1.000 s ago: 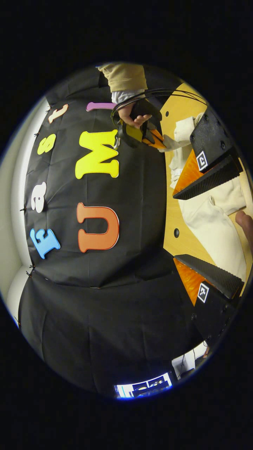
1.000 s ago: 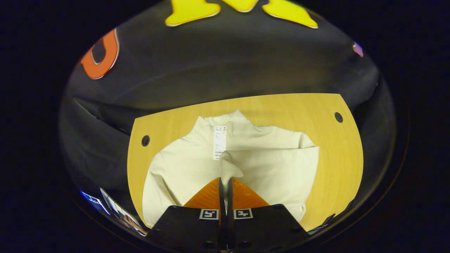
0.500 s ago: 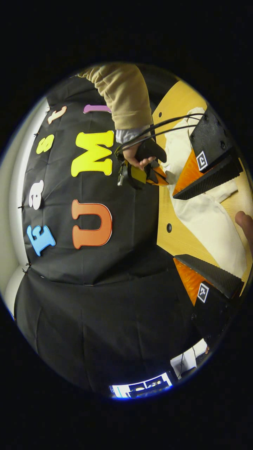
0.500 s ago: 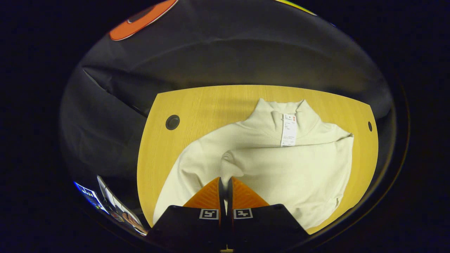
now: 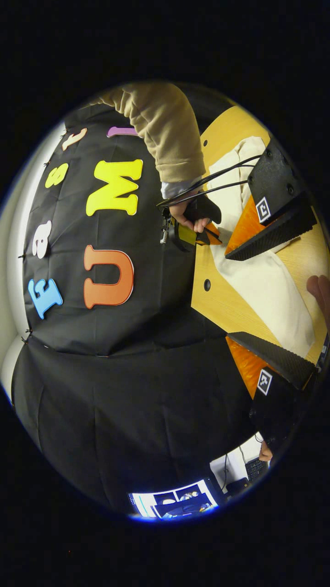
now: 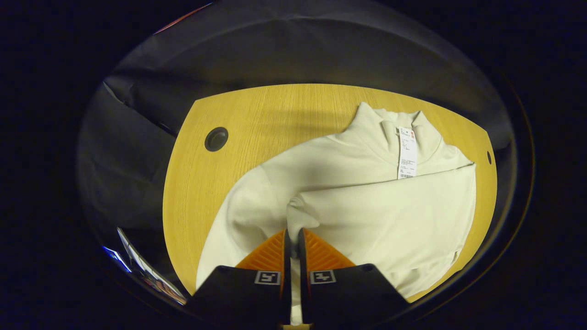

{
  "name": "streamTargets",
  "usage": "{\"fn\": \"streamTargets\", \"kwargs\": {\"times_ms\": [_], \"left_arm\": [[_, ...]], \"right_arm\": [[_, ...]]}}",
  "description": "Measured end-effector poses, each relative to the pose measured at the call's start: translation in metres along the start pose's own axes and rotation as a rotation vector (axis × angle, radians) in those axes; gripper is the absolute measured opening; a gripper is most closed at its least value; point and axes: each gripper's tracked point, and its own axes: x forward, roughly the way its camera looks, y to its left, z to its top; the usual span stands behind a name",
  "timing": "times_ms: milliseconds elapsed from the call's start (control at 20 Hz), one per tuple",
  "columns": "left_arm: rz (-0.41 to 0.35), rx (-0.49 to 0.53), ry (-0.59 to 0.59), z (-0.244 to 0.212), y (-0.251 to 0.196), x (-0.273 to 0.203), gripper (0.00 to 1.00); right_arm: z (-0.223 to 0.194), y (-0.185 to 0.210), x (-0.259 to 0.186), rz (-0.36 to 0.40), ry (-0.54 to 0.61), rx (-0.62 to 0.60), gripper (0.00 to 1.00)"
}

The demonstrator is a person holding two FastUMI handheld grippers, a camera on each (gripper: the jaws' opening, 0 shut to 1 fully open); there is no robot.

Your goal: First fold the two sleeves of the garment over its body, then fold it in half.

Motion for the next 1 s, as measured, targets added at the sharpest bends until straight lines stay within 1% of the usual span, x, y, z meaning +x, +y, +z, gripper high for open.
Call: {"fn": "streamTargets", "kwargs": {"times_ms": [50, 100, 150, 200, 250, 300, 350, 400, 500, 550, 700, 750, 800, 900, 1000], "left_arm": [[0.005, 0.010, 0.007, -0.002, 0.000, -0.002, 0.99], [0.007, 0.020, 0.010, -0.005, -0.001, -0.003, 0.99], [0.007, 0.028, 0.009, -0.005, -0.002, -0.006, 0.99], [0.005, 0.035, 0.012, -0.006, -0.005, -0.008, 0.99], [0.004, 0.036, 0.016, -0.005, -0.006, -0.008, 0.99], [0.004, 0.030, 0.015, -0.004, -0.009, -0.010, 0.99], [0.006, 0.020, 0.023, -0.005, -0.012, -0.013, 0.99], [0.013, 0.006, 0.027, -0.006, -0.014, -0.015, 0.99], [0.007, -0.014, 0.035, -0.008, -0.020, -0.020, 0.99], [0.003, -0.017, 0.037, -0.008, -0.022, -0.023, 0.99], [0.015, -0.021, 0.046, -0.011, -0.023, -0.027, 0.99], [0.024, -0.020, 0.052, -0.013, -0.022, -0.028, 0.99], [0.032, -0.022, 0.055, -0.015, -0.021, -0.028, 0.99], [0.042, -0.034, 0.073, -0.021, -0.022, -0.029, 0.99], [0.058, -0.051, 0.086, -0.024, -0.023, -0.028, 0.99]], "right_arm": [[-0.003, 0.005, -0.001, 0.019, -0.003, -0.003, 0.14], [-0.005, 0.006, -0.001, 0.015, -0.011, -0.013, 0.24], [-0.006, 0.004, -0.002, 0.002, -0.024, -0.026, 0.31], [-0.009, 0.005, -0.002, -0.005, -0.034, -0.043, 0.42], [-0.011, 0.006, -0.004, -0.006, -0.040, -0.065, 0.46], [-0.015, 0.009, -0.007, 0.003, -0.044, -0.086, 0.62], [-0.016, 0.007, -0.010, -0.005, -0.057, -0.112, 0.77], [-0.015, 0.003, -0.015, -0.016, -0.079, -0.128, 0.96], [-0.013, 0.000, -0.023, -0.010, -0.103, -0.121, 0.95], [-0.013, -0.004, -0.028, -0.008, -0.108, -0.111, 0.98], [-0.003, -0.017, -0.051, -0.005, -0.159, -0.098, 0.98], [0.003, -0.021, -0.063, -0.003, -0.190, -0.095, 0.95], [0.011, -0.029, -0.076, -0.007, -0.231, -0.097, 0.98], [0.025, -0.040, -0.107, -0.006, -0.314, -0.112, 0.98], [0.039, -0.062, -0.143, -0.013, -0.399, -0.138, 0.98]]}}
